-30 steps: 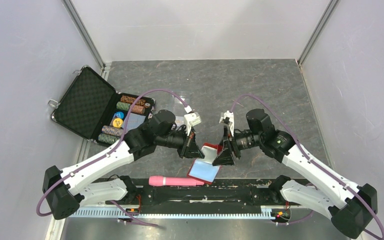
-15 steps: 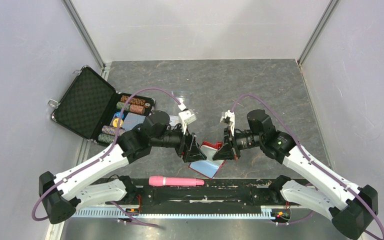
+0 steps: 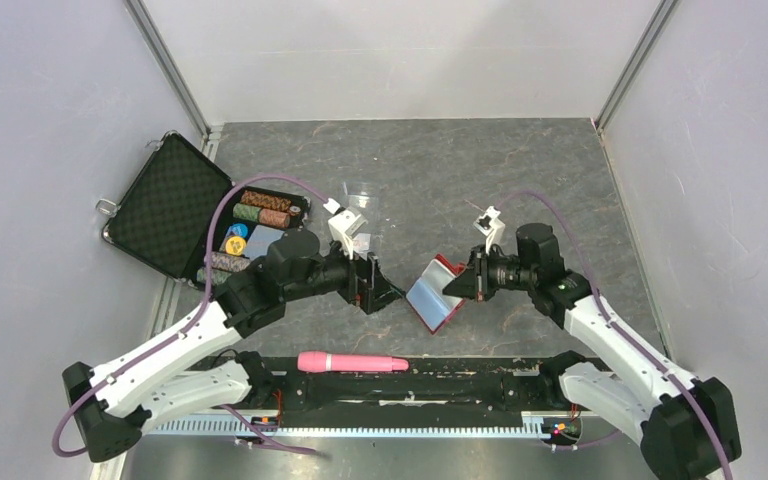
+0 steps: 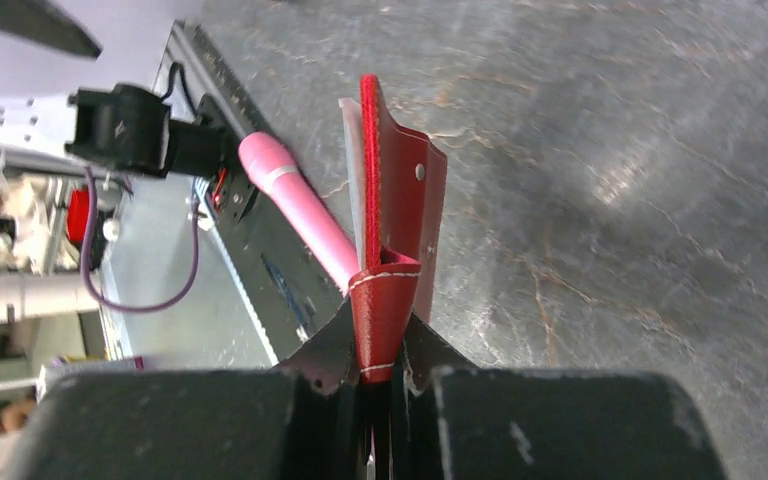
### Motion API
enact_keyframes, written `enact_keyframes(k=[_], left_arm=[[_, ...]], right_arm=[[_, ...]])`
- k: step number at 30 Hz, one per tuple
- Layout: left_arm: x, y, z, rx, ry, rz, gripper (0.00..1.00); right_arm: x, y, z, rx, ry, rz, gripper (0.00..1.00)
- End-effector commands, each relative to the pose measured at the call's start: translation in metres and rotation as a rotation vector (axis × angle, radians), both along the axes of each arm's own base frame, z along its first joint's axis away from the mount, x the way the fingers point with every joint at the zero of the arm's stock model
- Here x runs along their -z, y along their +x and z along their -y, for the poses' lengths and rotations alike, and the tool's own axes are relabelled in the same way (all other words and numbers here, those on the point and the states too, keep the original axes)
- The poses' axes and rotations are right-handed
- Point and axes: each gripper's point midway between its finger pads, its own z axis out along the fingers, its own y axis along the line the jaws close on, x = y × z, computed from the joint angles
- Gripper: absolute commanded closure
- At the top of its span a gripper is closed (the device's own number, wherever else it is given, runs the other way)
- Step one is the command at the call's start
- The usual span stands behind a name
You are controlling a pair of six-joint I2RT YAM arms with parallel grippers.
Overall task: Put the credit cards into the card holder
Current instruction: Open the card holder at the center of the board.
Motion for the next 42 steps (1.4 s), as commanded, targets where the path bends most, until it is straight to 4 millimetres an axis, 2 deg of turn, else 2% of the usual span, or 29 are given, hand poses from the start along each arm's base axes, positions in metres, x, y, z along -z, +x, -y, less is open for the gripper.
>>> enact_keyframes(k=[1, 7, 13, 15, 18, 21, 22, 24, 28, 31, 33, 35, 38, 42], left_arm=[[0.018, 0.005, 0.004, -0.080, -0.012, -0.130, 0.00], [0.037, 0.005, 0.006, -0.117, -0.026, -0.202, 0.00], [0.043, 0.003, 0.005, -0.124, -0.047, -0.213, 0.00], [0.045, 0.004, 0.004, -0.131, -0.047, -0.210, 0.00], [0.052, 0.006, 0.001, -0.154, -0.024, -0.218, 0.00], [0.061, 0.008, -0.002, -0.171, 0.021, -0.234, 0.00], [0.064, 0.008, -0.003, -0.176, 0.037, -0.242, 0.00], [0.070, 0.009, -0.004, -0.188, 0.063, -0.253, 0.00], [0.083, 0.011, -0.011, -0.227, 0.130, -0.282, 0.00], [0.095, 0.012, -0.015, -0.254, 0.176, -0.313, 0.00], [0.100, 0.012, -0.015, -0.268, 0.188, -0.331, 0.00], [0.102, 0.013, -0.015, -0.278, 0.192, -0.341, 0.00], [0.103, 0.017, -0.015, -0.299, 0.191, -0.346, 0.00], [0.097, 0.027, -0.018, -0.358, 0.169, -0.347, 0.00]], right_arm=[[-0.002, 0.023, -0.001, 0.162, 0.136, -0.029, 1.00], [0.024, 0.031, 0.012, 0.363, 0.295, -0.117, 1.00], [0.084, 0.032, 0.045, 0.600, 0.184, -0.196, 1.00], [0.099, 0.032, 0.057, 0.664, 0.121, -0.205, 0.87], [0.107, 0.029, 0.069, 0.705, 0.044, -0.199, 0.49], [0.112, 0.027, 0.087, 0.758, -0.083, -0.199, 0.19], [0.112, 0.027, 0.093, 0.771, -0.121, -0.187, 0.11], [0.105, 0.029, 0.105, 0.800, -0.196, -0.158, 0.04], [0.081, 0.035, 0.134, 0.884, -0.327, -0.074, 0.02], [0.051, 0.043, 0.144, 0.907, -0.360, 0.015, 0.02], [0.032, 0.048, 0.141, 0.854, -0.374, 0.073, 0.02], [0.022, 0.051, 0.132, 0.782, -0.384, 0.093, 0.03], [0.019, 0.052, 0.112, 0.653, -0.372, 0.073, 0.10], [0.025, 0.054, 0.090, 0.548, -0.335, 0.036, 0.19]])
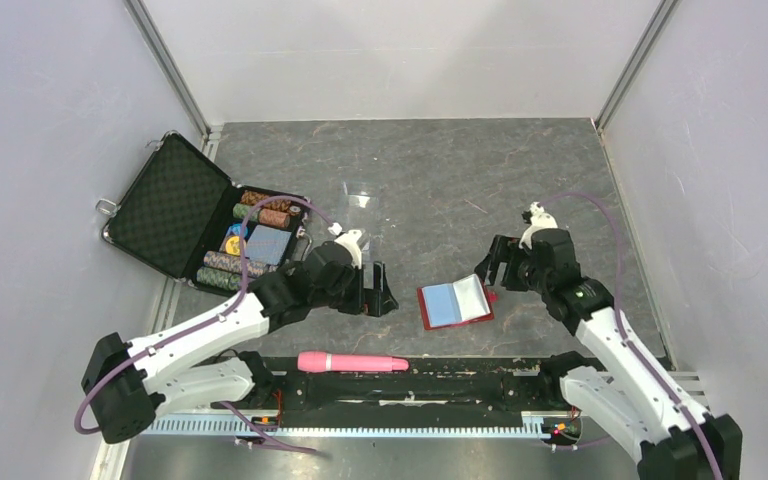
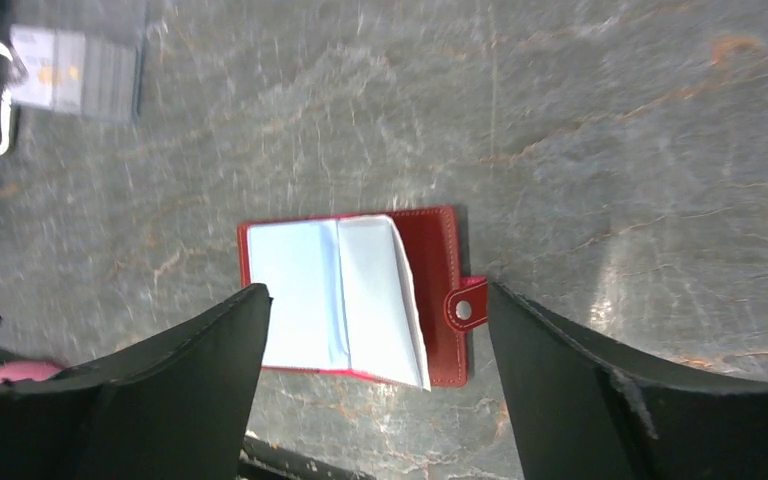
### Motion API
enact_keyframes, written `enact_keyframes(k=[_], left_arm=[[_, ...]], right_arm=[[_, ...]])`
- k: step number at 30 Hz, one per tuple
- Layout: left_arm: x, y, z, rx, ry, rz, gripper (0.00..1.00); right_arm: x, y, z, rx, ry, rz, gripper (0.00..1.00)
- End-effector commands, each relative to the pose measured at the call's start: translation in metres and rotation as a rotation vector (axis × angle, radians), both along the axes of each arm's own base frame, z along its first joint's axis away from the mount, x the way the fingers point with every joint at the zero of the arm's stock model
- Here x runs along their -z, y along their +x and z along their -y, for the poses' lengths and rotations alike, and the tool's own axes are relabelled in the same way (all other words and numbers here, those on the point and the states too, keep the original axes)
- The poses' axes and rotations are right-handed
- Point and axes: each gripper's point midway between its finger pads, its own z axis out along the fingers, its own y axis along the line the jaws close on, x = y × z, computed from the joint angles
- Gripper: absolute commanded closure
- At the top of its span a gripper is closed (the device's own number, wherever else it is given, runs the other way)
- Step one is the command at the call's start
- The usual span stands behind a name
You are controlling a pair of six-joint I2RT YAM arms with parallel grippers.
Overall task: Put the credit cards into the card holder
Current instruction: Open the card holder at the center of the board, then move the storage box to the center of the board.
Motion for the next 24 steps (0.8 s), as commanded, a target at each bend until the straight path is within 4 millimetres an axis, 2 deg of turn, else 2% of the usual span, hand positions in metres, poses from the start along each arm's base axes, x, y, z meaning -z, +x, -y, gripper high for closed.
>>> enact_keyframes(k=[1, 5, 8, 14, 20, 22, 24], left_arm=[[-0.028, 0.024, 0.002, -0.121, -0.069, 0.026, 0.00], [-0.035, 0.042, -0.004, -0.183, -0.150, -0.010, 0.00], [-0.034, 0.058, -0.017, -0.255, -0.167, -0.030, 0.00], [-0.012, 0.089, -0.053, -0.449, -0.142, -0.116, 0.02], [0.009, 0.122, -0.082, -0.624, -0.115, -0.156, 0.15], [0.017, 0.131, -0.089, -0.663, -0.084, -0.159, 0.25], [0.022, 0.141, -0.092, -0.696, -0.073, -0.154, 0.26]], right_arm=[[0.000, -0.002, -0.027, -0.159, 0.036, -0.023, 0.20], [0.001, 0.006, -0.051, -0.222, 0.055, -0.044, 0.21], [-0.001, 0.014, -0.072, -0.280, 0.036, -0.061, 0.21], [0.001, 0.026, -0.103, -0.326, 0.032, -0.063, 0.21], [0.007, 0.027, -0.117, -0.352, 0.056, -0.078, 0.24], [0.009, 0.025, -0.116, -0.354, 0.059, -0.079, 0.24], [0.012, 0.021, -0.114, -0.355, 0.059, -0.083, 0.24]])
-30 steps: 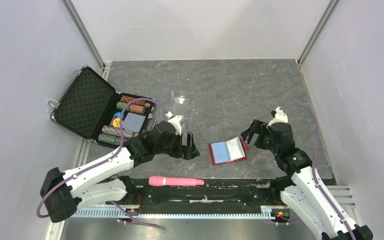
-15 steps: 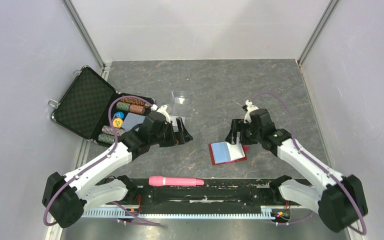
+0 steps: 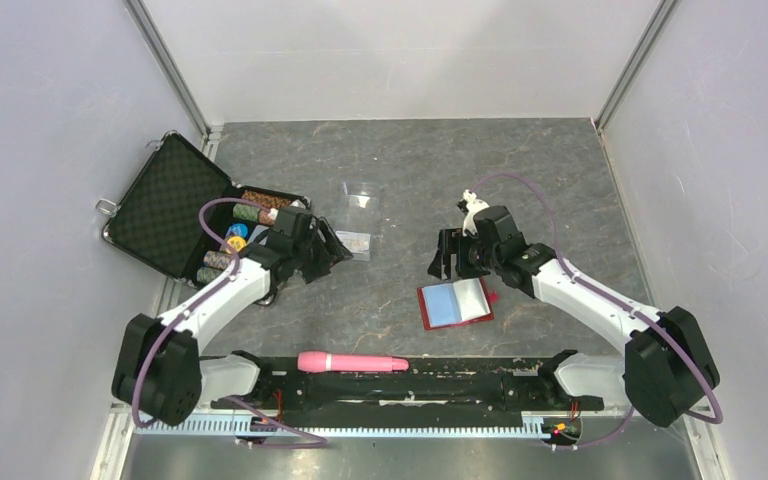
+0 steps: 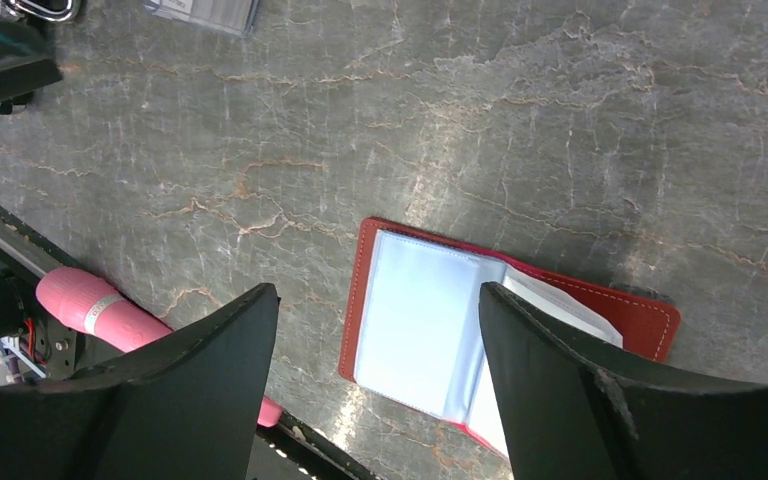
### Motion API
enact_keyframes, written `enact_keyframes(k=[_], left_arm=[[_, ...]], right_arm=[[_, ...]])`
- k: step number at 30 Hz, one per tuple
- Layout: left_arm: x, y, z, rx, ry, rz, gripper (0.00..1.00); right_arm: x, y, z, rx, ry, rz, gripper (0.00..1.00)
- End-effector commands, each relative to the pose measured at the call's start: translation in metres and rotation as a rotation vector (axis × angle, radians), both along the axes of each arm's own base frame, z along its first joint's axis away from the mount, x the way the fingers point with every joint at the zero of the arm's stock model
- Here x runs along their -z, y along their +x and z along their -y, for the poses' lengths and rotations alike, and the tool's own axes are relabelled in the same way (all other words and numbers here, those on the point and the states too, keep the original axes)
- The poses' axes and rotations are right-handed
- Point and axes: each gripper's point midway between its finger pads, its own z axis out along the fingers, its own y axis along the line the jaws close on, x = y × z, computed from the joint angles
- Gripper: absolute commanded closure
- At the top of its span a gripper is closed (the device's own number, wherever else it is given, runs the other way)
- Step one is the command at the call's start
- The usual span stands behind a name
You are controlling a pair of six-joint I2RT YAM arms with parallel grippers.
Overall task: Put the credit cards into the card holder
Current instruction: Move the storage box to the center of the board.
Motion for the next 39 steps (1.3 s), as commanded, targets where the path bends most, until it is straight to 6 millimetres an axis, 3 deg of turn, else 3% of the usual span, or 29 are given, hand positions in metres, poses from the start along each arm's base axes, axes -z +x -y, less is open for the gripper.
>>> enact_keyframes(k=[1, 10, 12, 16, 18, 29, 31, 36, 39], left_arm=[[-0.007, 0.034, -0.004, -0.106, -0.002, 0.042, 0.27], [0.007, 0.066, 0.005, -0.104, 0.043, 0.013, 0.34], [0.015, 0.070, 0.001, -0.105, 0.084, -0.008, 0.40], [0.033, 0.067, 0.001, -0.078, 0.118, -0.051, 0.63], [0.036, 0.066, 0.000, -0.059, 0.134, -0.053, 0.70], [0.032, 0.076, -0.012, 0.113, 0.310, -0.010, 0.83], [0.032, 0.078, -0.008, 0.155, 0.317, -0.013, 0.80], [0.007, 0.075, 0.016, 0.181, 0.171, 0.041, 0.47], [-0.013, 0.067, 0.027, 0.154, 0.079, 0.081, 0.37]], right_arm=[[-0.014, 0.004, -0.008, -0.016, 0.053, 0.057, 0.24], [-0.004, -0.015, 0.002, -0.022, 0.054, 0.049, 0.24], [-0.003, -0.017, 0.003, -0.023, 0.053, 0.046, 0.24], [-0.003, -0.018, 0.003, -0.025, 0.052, 0.044, 0.24], [-0.003, -0.018, 0.003, -0.027, 0.051, 0.045, 0.23], [-0.005, -0.015, 0.003, -0.044, 0.030, 0.052, 0.23], [-0.005, -0.016, 0.004, -0.046, 0.025, 0.051, 0.23], [-0.005, -0.017, 0.005, -0.049, 0.020, 0.051, 0.22], [-0.005, -0.018, 0.007, -0.047, 0.016, 0.055, 0.21]])
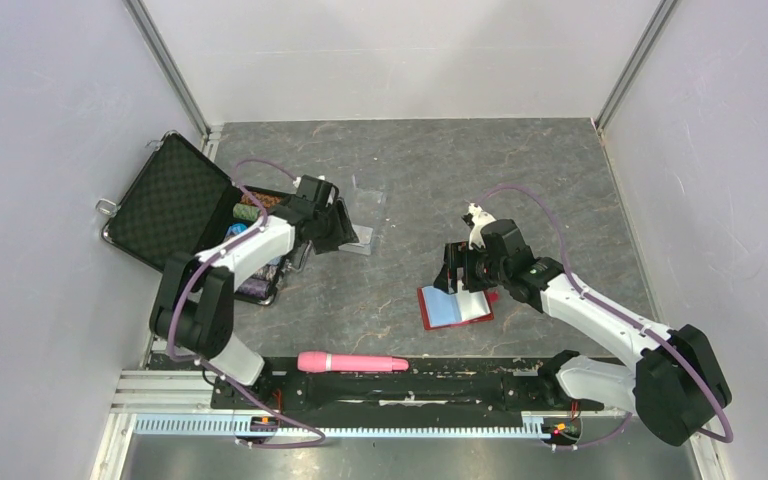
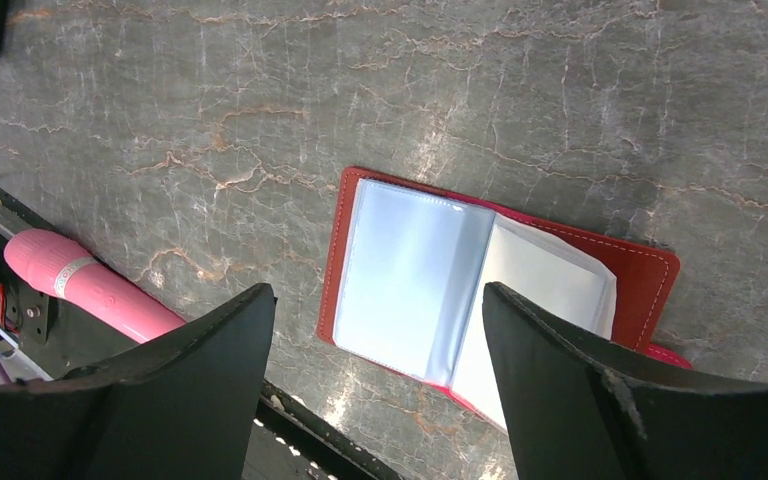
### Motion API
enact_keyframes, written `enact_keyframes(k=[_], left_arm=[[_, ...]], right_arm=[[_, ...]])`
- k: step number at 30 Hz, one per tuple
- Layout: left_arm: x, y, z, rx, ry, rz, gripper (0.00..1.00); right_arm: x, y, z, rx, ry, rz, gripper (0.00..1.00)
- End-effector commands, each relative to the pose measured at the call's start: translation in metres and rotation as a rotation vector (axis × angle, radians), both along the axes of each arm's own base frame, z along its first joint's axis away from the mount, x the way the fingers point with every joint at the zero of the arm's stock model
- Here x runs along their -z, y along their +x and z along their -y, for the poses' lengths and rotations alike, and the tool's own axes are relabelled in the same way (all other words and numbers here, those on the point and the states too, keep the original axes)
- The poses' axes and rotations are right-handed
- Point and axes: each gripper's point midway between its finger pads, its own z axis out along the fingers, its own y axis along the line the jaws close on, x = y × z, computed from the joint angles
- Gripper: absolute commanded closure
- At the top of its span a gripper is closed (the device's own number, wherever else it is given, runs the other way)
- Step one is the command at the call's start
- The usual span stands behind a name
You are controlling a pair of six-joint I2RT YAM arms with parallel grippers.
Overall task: Put the credit cards into the card holder
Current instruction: Move the storage box to the center of the board.
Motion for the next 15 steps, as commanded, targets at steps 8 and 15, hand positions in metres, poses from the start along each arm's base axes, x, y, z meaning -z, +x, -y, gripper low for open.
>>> enact_keyframes(k=[8, 15], left_arm=[[-0.075, 0.003, 0.049, 0.075, -0.097, 0.206, 0.34], [-0.054, 0.026, 0.057, 0.175, 0.134, 0.177, 0.34]], right_arm=[[-0.014, 0.002, -0.002, -0.019, 0.011, 0.046, 0.20], [-0.012, -0.005, 0.002, -0.018, 0.019, 0.044, 0.20]])
